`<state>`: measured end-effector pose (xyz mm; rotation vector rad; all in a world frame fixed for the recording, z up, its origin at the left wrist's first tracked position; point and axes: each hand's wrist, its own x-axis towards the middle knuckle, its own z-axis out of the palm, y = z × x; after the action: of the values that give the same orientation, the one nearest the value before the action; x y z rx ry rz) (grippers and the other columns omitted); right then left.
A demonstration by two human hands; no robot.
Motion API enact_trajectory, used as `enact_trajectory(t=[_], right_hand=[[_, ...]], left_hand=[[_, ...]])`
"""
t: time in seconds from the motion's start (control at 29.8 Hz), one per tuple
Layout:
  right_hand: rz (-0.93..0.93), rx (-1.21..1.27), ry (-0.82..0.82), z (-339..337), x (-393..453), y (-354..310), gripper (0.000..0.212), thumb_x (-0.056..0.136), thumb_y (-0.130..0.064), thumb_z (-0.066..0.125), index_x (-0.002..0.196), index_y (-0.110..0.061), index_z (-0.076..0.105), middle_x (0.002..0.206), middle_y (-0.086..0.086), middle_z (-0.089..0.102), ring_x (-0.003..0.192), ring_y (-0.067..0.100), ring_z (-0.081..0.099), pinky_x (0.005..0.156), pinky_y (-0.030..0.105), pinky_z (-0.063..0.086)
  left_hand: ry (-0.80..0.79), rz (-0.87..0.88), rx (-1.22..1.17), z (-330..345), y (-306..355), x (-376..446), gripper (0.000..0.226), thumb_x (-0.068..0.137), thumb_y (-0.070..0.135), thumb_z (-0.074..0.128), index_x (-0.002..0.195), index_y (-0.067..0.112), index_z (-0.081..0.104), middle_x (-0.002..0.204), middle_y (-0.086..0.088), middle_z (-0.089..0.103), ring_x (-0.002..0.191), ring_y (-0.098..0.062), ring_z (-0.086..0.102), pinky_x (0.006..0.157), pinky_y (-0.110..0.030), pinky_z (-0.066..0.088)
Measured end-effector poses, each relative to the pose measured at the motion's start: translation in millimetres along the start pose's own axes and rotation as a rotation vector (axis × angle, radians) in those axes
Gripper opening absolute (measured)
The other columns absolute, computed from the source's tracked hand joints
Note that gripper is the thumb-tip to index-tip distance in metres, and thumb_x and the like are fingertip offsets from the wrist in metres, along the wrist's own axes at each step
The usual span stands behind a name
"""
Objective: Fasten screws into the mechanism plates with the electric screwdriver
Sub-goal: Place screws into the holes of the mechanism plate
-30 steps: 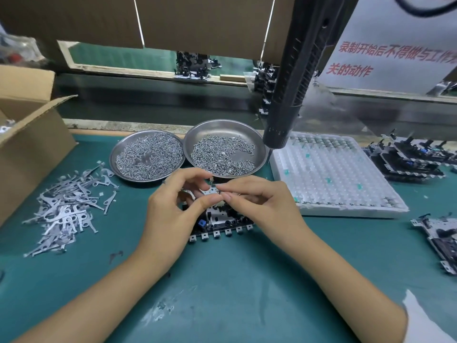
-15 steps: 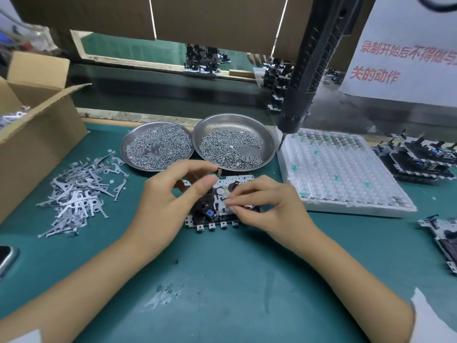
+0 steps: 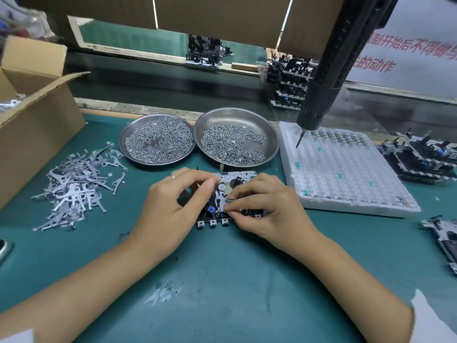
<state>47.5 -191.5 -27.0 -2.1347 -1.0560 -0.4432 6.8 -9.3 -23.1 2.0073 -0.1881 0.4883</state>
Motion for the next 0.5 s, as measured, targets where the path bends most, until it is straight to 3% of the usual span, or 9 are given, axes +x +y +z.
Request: enact_trajectory(t=[0.1,0.5], right_hand=[[-0.017,-0.017,0.008,0.4,-0.5,0.0,0.010,0.070,-0.008,0.077,0.079,-0.012,0.079,0.084,0.002,0.072,0.073,0.023,0.060,0.072,0.045,0.048],[-0.008,-0.021,0.001,1.4,-1.6,-1.4,0.009,0.070,-0.009,0.078,0.079,-0.012,0.079,0.085,0.001,0.072,0.074,0.025,0.061,0.072,0.046,0.048]], left_hand=[[-0.042,0.016,0.034,1.0,1.3,-1.7,0.016,0.084,0.021,0.056,0.091,0.023,0.070,0.082,0.005,0.064,0.081,-0.011,0.058,0.074,-0.016,0.041],[-0.083,0.042,0.053,1.0,3.9,-2.1,0.021,0.079,0.012,0.054,0.092,0.016,0.070,0.086,0.004,0.065,0.084,-0.011,0.058,0.081,-0.020,0.044]])
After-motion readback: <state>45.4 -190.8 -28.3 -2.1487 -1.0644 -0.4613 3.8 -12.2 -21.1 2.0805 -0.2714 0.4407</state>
